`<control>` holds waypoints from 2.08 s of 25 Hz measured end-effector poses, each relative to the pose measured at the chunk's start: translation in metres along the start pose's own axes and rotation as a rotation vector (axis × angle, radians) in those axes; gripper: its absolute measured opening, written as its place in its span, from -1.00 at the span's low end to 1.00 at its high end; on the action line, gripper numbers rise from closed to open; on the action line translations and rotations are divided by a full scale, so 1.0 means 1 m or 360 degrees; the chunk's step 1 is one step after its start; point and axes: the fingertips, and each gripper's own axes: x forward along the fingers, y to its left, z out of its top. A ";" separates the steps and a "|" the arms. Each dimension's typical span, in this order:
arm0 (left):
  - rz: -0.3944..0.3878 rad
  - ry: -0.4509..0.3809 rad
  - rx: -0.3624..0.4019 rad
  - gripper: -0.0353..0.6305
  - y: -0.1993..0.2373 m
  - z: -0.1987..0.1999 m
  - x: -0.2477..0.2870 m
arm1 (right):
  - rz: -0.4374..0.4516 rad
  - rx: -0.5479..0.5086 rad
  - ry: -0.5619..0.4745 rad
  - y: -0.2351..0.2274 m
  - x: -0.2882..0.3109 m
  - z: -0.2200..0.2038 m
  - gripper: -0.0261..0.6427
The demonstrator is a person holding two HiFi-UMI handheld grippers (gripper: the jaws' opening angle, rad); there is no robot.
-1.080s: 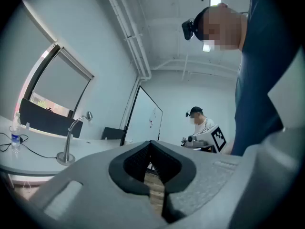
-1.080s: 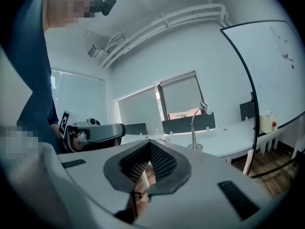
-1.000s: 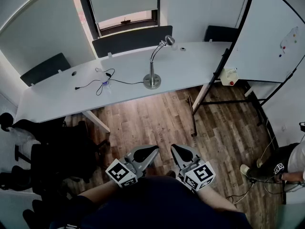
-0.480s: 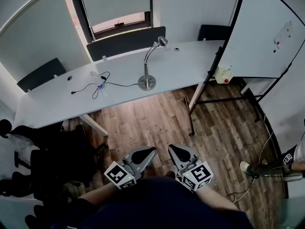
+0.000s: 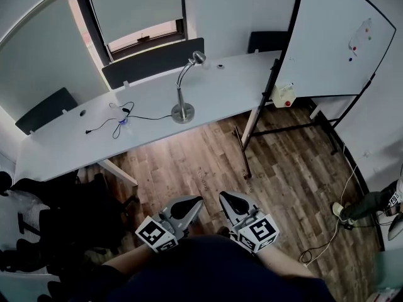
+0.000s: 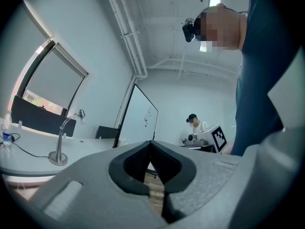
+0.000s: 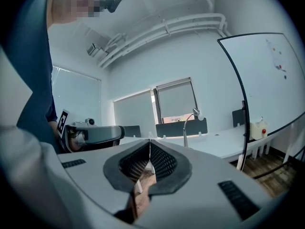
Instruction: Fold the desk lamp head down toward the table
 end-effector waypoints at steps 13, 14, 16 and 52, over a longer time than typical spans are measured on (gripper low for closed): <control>0.0008 -0.0001 -0.0013 -0.88 0.006 -0.006 0.028 | -0.0004 -0.0004 0.0016 -0.029 -0.004 -0.003 -0.89; 0.0013 -0.0001 -0.0016 -0.88 0.007 -0.006 0.031 | 0.0002 -0.0004 0.0013 -0.032 -0.004 -0.002 -0.89; 0.0022 -0.0002 -0.0040 -0.88 0.006 -0.005 0.040 | 0.0008 -0.0006 0.0008 -0.039 -0.005 -0.001 -0.89; 0.0007 -0.0050 -0.0081 -0.88 0.197 0.007 0.114 | -0.0065 -0.0078 0.0010 -0.152 0.150 0.022 -0.89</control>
